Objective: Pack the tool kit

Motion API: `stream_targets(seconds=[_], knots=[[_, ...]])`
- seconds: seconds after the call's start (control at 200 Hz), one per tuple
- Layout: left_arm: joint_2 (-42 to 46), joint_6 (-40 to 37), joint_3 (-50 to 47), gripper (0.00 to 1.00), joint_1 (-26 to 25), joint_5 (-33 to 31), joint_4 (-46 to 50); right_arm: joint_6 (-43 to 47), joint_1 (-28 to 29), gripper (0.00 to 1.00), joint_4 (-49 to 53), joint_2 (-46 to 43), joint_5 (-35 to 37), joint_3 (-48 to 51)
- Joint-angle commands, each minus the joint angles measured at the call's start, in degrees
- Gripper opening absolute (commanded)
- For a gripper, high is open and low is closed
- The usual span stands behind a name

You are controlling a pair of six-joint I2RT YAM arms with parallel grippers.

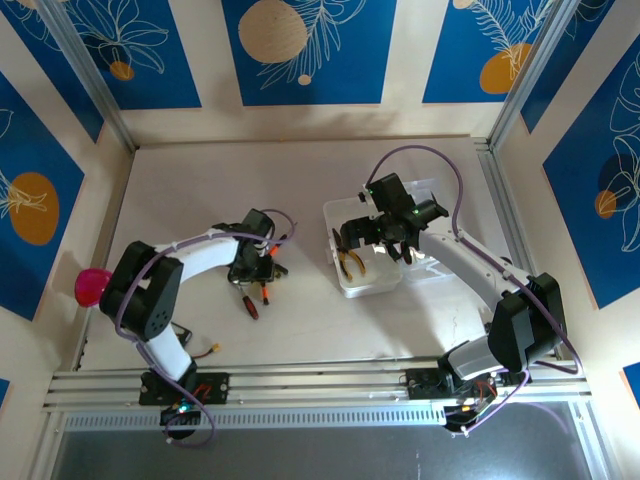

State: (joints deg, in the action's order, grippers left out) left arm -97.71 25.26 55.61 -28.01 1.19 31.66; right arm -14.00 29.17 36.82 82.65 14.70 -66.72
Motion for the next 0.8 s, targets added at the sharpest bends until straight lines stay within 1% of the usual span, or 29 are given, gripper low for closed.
stream_targets(seconds=[0.0, 0.075, 0.215, 0.275, 0.355, 0.42, 0.54, 0.715, 0.795], knots=[[-3.8, -1.39, -1.61, 0.28, 0.59, -5.84, 2.09, -0.02, -0.42, 0.99, 0.1, -1.66, -1.42, -0.14], [-3.61, -1.37, -2.11, 0.27, 0.59, -6.25, 2.31, -0.06, -0.47, 0.99, 0.02, -1.7, -1.51, -0.03], [-2.63, -1.37, -2.54, 0.18, 0.68, -6.8, 3.29, 0.18, -0.6, 0.99, -0.16, -1.4, -1.91, -0.21], [-1.75, -1.49, -2.44, 0.16, 0.81, -7.33, 3.98, 0.18, -0.63, 0.99, -0.17, -1.36, -2.04, -0.34], [-0.24, -1.85, -1.87, 0.09, 1.32, -7.98, 5.42, 0.29, -0.69, 0.99, -0.26, -1.35, -2.29, -0.51], [0.99, -2.35, -1.15, 0.08, 1.79, -8.67, 6.79, 0.38, -0.69, 0.99, -0.35, -1.36, -2.63, -0.52], [3.58, -3.57, 0.45, 0.01, 2.73, -10.17, 9.92, 0.55, -0.93, 0.99, -0.63, -2.03, -3.46, -0.19], [7.4, -6.15, 3.86, 0.0, 4.14, -14.71, 15.48, 0.45, -1.73, 0.99, -1.48, -3.29, -5.23, 0.58], [9.11, -6.62, 5.07, 0.0, 4.76, -15.1, 16.66, 0.4, -2.16, 0.99, -1.91, -3.77, -5.88, 0.93]])
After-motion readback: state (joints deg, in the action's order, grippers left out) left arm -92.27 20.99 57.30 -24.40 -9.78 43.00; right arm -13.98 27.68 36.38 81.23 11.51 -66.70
